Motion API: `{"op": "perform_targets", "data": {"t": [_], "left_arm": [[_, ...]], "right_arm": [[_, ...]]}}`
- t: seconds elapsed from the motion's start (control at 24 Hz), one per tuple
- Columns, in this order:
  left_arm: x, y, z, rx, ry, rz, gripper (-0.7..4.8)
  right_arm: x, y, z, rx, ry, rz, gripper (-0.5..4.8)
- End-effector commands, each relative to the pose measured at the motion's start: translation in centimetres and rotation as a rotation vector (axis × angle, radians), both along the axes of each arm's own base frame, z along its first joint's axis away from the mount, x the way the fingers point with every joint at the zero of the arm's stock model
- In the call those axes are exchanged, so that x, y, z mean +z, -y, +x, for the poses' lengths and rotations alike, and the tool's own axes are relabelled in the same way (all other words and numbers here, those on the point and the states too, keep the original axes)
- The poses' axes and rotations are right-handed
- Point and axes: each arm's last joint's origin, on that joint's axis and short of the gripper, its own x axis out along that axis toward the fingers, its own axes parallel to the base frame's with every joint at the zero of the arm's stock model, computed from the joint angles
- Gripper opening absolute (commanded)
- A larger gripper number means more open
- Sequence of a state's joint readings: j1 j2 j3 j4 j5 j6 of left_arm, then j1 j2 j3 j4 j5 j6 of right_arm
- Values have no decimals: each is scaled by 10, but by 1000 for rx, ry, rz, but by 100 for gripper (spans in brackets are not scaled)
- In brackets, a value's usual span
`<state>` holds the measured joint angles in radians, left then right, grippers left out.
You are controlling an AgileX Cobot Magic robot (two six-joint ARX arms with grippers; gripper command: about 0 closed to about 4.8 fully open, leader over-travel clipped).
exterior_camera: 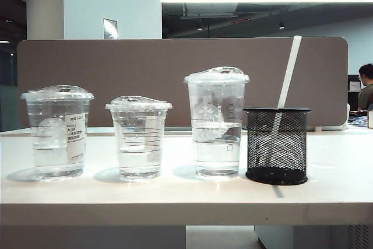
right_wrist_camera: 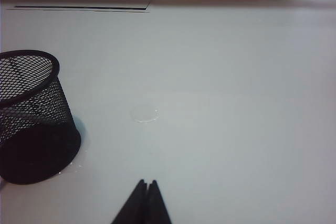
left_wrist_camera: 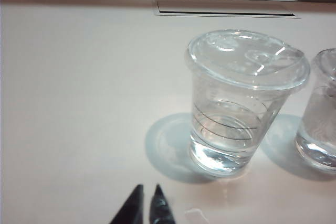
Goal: Pick up the straw and insert it into the small coffee cup.
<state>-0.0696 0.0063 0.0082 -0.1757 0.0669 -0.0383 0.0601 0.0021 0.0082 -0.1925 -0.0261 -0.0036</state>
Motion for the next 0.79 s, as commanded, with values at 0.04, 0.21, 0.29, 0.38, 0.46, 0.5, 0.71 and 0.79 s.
{"op": "perform_targets", "data": {"t": [0.04, 0.21, 0.29, 0.38, 0.46, 0.5, 0.71, 0.79], "left_arm": [[1, 0, 0, 1, 1, 8, 22], [20, 1, -3, -42, 63, -13, 22], [34, 3, -6, -94, 108, -22, 22], [58, 5, -13, -178, 176, -44, 22], [89, 6, -25, -266, 267, -50, 22], [122, 7, -41, -340, 334, -46, 22], [185, 3, -107, -373, 246, -56, 22], [191, 1, -125, -372, 204, -61, 22]], "right_arm": [[-1, 0, 0, -4, 7, 3, 1], [-1, 0, 0, -4, 7, 3, 0], [-1, 0, 0, -4, 7, 3, 1], [-1, 0, 0, -4, 7, 3, 1], [-1, 0, 0, -4, 7, 3, 1], [-1, 0, 0, -4, 7, 3, 1], [-1, 0, 0, -4, 7, 3, 1], [-1, 0, 0, -4, 7, 3, 0]]}}
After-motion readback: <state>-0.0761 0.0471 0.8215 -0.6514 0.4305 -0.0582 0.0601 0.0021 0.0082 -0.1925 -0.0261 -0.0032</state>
